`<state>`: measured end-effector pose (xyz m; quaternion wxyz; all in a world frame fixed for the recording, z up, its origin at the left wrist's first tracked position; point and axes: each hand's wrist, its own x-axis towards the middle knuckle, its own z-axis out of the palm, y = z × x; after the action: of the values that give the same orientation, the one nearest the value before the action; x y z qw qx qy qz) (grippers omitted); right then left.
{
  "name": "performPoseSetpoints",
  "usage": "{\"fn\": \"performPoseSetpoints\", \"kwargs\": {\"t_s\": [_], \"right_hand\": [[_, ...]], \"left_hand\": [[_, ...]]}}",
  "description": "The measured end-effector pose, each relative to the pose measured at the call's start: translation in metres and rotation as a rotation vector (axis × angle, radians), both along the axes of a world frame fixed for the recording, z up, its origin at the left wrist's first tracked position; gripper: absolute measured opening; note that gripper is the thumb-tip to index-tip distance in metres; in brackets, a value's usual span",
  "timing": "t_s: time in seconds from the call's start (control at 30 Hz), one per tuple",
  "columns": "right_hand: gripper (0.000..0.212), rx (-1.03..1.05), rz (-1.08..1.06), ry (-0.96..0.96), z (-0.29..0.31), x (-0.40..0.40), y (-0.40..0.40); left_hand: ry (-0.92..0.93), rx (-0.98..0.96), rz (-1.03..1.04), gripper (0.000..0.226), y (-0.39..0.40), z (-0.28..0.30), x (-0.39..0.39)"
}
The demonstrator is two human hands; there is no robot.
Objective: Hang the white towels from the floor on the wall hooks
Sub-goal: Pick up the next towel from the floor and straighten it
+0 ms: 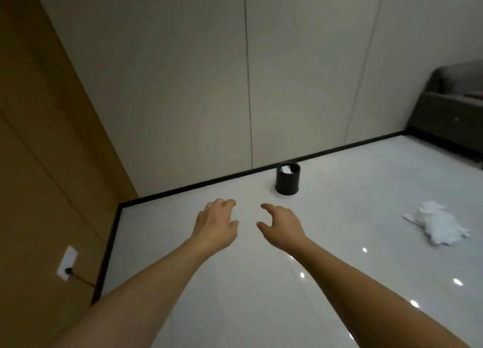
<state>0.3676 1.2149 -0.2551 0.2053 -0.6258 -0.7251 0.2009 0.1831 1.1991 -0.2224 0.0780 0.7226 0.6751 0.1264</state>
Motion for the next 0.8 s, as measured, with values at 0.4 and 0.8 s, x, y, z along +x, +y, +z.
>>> {"fn": "performPoseSetpoints", "kwargs": {"t_s": [0.4,0.8], "right_hand": [[0.059,-0.147,-0.553,0.026,-0.031,0.326,-0.046],[0.058,-0.223,-0.904,0.099,-0.076,0.529,0.023]], "left_hand": [[-0.054,-0.126,-0.493,0.051,0.059,-0.040,0.346],[-0.046,-0.187,-0.861,0.051,0.185,-0.079,0.594]]}}
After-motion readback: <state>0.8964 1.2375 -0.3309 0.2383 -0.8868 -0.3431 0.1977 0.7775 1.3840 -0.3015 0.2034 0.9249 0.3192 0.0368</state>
